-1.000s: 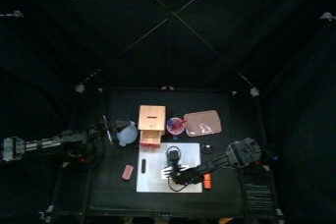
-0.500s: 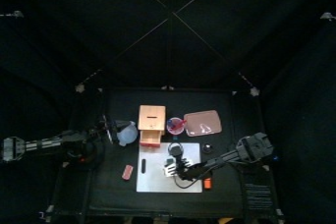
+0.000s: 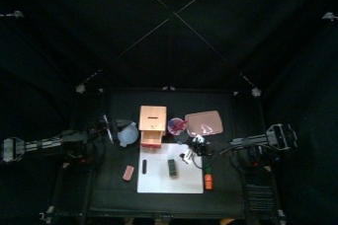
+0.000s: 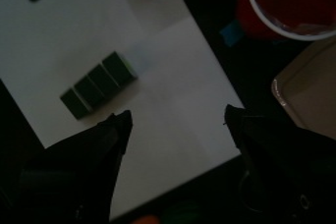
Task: Place sushi on board then cut the sushi with the knife then place the pieces on the plate
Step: Pick knife at handle with right hand
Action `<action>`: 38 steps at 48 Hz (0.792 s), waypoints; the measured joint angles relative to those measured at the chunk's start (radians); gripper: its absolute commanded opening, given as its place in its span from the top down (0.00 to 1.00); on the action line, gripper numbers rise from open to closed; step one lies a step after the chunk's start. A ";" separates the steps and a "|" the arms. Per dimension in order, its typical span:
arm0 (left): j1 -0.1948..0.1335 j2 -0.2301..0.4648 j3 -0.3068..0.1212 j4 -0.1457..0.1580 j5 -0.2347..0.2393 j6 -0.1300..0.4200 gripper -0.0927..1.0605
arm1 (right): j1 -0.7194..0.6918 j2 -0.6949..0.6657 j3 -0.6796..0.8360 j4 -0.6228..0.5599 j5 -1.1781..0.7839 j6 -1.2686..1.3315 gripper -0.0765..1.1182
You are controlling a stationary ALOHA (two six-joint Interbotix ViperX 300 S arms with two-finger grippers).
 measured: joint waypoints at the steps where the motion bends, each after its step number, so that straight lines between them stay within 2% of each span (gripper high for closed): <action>1: 0.002 0.003 -0.003 0.000 0.002 -0.002 0.89 | -0.015 0.000 0.002 0.015 0.017 -0.041 0.06; 8: 0.009 0.052 -0.026 0.000 -0.002 -0.002 0.89 | -0.135 0.000 -0.002 0.041 0.106 -0.272 0.06; 19: 0.011 0.130 -0.058 -0.003 -0.018 -0.002 0.89 | -0.249 -0.008 -0.061 -0.029 0.109 -0.457 0.06; 27: 0.011 0.138 -0.063 -0.003 -0.034 -0.002 0.89 | -0.305 0.005 -0.143 -0.018 0.107 -0.560 0.06; 38: 0.011 0.138 -0.061 -0.012 -0.037 -0.002 0.89 | -0.324 0.109 -0.267 0.014 0.190 -0.650 0.06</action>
